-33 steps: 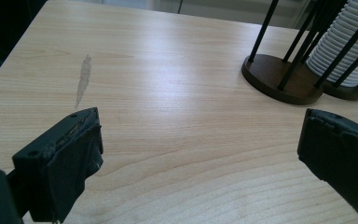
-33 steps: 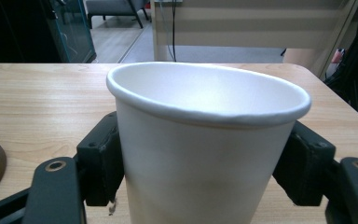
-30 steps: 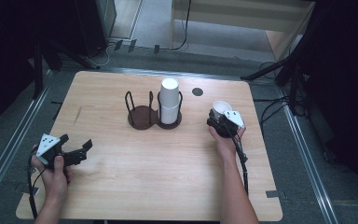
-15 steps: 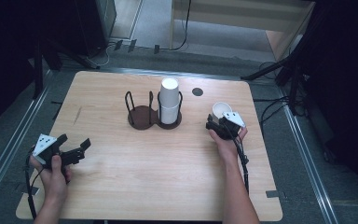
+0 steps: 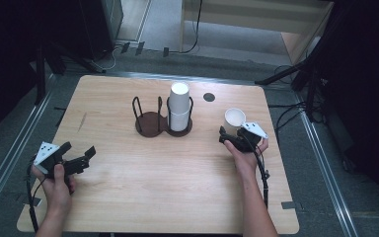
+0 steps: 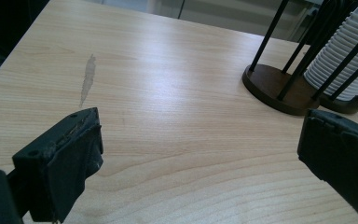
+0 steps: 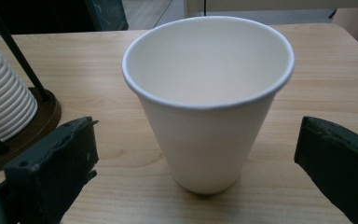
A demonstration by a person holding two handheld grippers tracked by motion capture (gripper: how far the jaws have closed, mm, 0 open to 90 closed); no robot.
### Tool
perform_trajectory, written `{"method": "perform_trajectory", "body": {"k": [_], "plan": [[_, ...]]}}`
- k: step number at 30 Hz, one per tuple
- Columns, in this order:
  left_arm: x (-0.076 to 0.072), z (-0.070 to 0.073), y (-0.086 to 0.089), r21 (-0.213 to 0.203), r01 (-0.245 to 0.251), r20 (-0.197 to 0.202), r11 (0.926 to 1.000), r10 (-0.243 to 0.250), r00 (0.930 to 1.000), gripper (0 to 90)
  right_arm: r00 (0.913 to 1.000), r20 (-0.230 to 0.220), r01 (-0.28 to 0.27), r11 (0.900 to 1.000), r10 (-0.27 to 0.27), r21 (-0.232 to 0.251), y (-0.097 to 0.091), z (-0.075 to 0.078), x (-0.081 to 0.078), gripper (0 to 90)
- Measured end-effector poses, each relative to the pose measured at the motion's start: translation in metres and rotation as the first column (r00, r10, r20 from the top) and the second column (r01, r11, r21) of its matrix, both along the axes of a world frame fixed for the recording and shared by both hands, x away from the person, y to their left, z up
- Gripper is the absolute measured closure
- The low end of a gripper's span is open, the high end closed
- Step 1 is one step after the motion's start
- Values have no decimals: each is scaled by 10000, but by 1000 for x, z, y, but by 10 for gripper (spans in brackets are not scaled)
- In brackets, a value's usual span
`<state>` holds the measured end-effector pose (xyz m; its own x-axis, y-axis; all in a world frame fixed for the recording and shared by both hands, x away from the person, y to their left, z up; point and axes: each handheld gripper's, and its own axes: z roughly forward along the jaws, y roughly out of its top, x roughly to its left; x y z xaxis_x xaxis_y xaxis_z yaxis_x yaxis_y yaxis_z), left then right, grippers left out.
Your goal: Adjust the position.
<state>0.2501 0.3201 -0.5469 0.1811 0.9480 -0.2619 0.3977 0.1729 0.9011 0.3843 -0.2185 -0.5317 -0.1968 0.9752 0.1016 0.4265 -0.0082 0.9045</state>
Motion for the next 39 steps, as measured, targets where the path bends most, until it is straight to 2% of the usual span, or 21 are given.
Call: {"method": "perform_trajectory", "body": {"k": [5,13,28,39], "plan": [[0,0,0,40,4,-2,10000,-4,10000,4,9999,-49,102,9999,-102,0,-5,-3,-10,0],[0,0,0,19,22,20,10000,-22,10000,4,9997,176,-195,9997,193,121,-11,-2,-26,0],[-1,0,0,-13,9,11,10000,-9,10000,4,9962,750,-472,9986,453,231,-18,16,-56,0],[-1,-1,0,-52,2,-21,10000,-2,10000,4,9937,1042,-428,9990,412,132,-35,24,-81,0]]}}
